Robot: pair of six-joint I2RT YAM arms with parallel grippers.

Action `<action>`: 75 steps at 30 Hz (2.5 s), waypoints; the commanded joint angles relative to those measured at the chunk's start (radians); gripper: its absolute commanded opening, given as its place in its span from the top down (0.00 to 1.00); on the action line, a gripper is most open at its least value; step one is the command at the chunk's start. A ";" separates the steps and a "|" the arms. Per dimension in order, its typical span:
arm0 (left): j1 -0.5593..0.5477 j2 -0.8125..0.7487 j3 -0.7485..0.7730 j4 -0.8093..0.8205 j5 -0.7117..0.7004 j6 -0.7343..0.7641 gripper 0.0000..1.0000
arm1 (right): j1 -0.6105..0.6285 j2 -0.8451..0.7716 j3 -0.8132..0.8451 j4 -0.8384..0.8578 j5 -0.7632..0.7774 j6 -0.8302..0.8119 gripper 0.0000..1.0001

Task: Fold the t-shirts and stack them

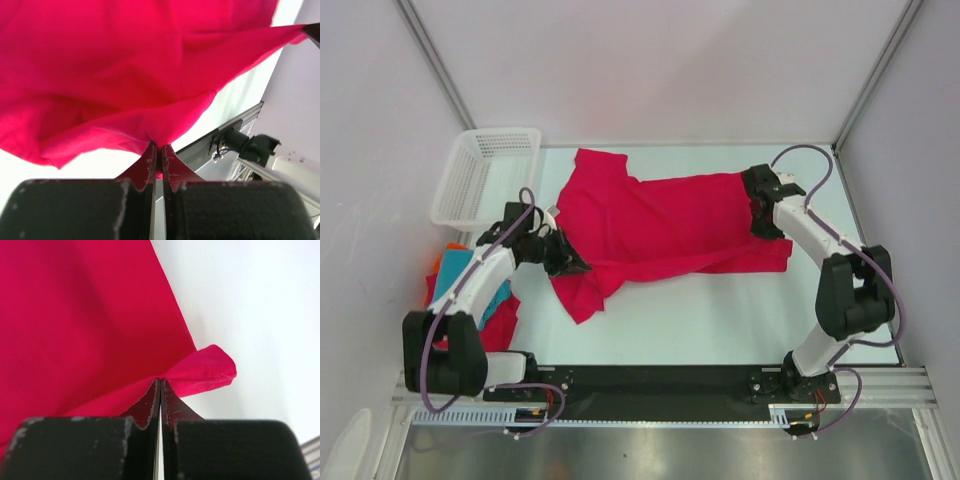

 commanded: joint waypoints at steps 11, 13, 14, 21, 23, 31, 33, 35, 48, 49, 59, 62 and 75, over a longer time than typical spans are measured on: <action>0.102 0.316 0.212 0.092 -0.022 0.053 0.94 | -0.041 0.323 0.287 0.079 -0.028 -0.036 1.00; 0.116 0.328 0.212 0.092 -0.022 0.063 0.94 | -0.039 0.340 0.290 0.081 -0.031 -0.036 1.00; 0.119 0.330 0.214 0.092 -0.018 0.066 0.94 | -0.039 0.343 0.290 0.082 -0.030 -0.036 1.00; 0.126 0.297 0.212 0.092 0.002 0.086 0.30 | -0.041 0.355 0.316 0.065 -0.031 -0.039 0.80; 0.126 0.271 0.200 0.091 -0.006 0.089 0.15 | -0.039 0.344 0.327 0.056 -0.023 -0.037 0.68; 0.125 0.155 0.081 0.085 -0.006 0.090 0.06 | -0.013 0.262 0.309 0.022 -0.011 -0.020 0.60; 0.125 0.113 0.030 0.083 -0.013 0.092 0.06 | 0.004 0.223 0.284 0.016 -0.010 -0.014 0.59; 0.123 0.080 -0.011 0.066 -0.051 0.099 0.05 | 0.016 0.194 0.261 0.012 -0.010 -0.007 0.59; 0.085 0.023 -0.093 0.054 -0.167 0.113 0.05 | 0.078 0.059 0.109 0.010 -0.002 0.030 0.59; 0.080 0.047 -0.097 0.066 -0.167 0.106 0.05 | 0.079 0.057 0.109 0.010 -0.002 0.029 0.59; -0.068 0.164 -0.075 0.166 -0.206 0.046 0.11 | 0.079 0.068 0.106 0.009 0.023 0.023 0.59; -0.073 0.191 -0.062 0.177 -0.206 0.049 0.17 | 0.079 0.076 0.108 0.007 0.032 0.020 0.59; -0.073 0.196 -0.033 0.170 -0.214 0.046 0.62 | 0.082 0.111 0.124 0.012 0.029 0.018 0.59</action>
